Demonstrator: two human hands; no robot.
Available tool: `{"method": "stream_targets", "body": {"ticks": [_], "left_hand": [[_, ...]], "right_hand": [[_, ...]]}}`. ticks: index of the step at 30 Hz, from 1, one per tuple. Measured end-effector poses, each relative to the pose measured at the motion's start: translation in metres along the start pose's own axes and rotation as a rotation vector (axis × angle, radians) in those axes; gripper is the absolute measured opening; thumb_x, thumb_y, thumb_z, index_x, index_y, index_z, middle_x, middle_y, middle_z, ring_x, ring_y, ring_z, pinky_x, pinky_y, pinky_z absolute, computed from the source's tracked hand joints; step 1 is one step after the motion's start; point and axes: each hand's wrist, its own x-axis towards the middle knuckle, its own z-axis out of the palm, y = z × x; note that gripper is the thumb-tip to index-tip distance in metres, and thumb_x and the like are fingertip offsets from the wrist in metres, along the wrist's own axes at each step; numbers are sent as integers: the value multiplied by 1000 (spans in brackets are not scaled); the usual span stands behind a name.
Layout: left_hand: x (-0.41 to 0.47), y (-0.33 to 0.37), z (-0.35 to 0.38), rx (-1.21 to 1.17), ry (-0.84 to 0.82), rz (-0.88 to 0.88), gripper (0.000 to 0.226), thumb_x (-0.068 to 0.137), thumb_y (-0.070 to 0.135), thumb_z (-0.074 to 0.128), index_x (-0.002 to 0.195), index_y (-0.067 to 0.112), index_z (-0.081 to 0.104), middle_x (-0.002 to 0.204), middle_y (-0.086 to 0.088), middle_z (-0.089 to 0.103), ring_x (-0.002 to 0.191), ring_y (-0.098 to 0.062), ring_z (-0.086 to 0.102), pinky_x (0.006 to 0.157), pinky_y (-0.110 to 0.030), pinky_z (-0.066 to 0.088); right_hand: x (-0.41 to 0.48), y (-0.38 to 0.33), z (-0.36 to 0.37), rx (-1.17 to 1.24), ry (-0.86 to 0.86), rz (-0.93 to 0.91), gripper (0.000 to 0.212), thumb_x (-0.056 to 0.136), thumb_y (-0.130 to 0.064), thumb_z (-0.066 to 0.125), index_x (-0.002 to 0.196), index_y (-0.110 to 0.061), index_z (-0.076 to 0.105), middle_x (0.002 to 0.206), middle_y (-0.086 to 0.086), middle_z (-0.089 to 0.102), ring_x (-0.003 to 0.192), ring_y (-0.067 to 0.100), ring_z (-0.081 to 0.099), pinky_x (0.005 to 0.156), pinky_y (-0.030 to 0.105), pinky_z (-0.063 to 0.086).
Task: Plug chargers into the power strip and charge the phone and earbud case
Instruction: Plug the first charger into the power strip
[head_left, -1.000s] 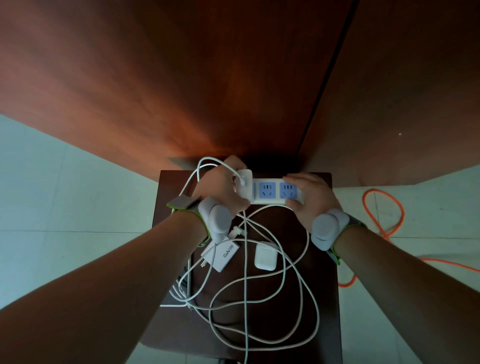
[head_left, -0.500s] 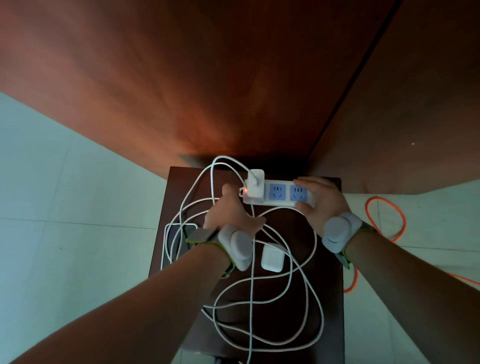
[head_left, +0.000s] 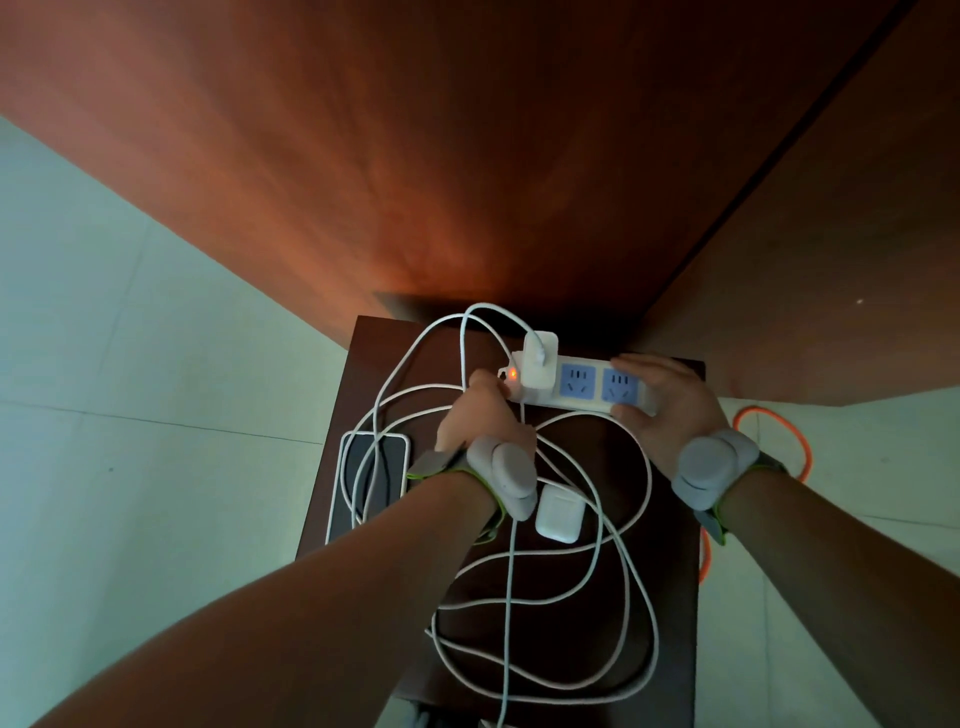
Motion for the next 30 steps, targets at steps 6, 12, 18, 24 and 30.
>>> {"method": "stream_targets", "body": {"ticks": [6,12,18,24,30], "left_hand": [[-3,-10,-13,-64,-21,30,30,72,33,66,93,32,45,86,6,67,85,-18,64,80,-32,53],[-10,-17,-22,-201,-22,-2,30,64,30,73,90,31,58,84,5,72,78,-17,68,78,-34,57],[-16,-27,-32,-368,-56,-32,14,67,19,76,71,25,64,60,6,64,57,-15,60,65,-29,55],[-23,-35,-34,-423,-76,-34,11,71,16,74,76,21,66,52,10,60,43,-5,54,52,-18,45],[-25,-45,-35,-485,-68,-69,14,68,15,75,66,22,64,60,3,63,57,-18,57,66,-31,51]], "right_hand": [[-1,-5,-3,-33,-20,28,49,75,-4,72,122,-13,60,130,6,55,125,26,47,109,32,33],[6,-35,-15,-133,-60,80,59,73,-17,74,128,-23,54,126,0,57,119,19,51,103,32,39],[10,-85,-4,211,-164,65,82,66,-27,82,137,-34,40,137,-8,48,121,9,45,95,26,38],[16,-96,7,216,-202,55,66,69,-23,80,129,-26,53,129,-1,58,109,12,59,88,22,46],[14,-94,11,242,-203,64,60,69,-19,80,124,-20,58,120,1,62,103,12,62,91,28,51]]}}
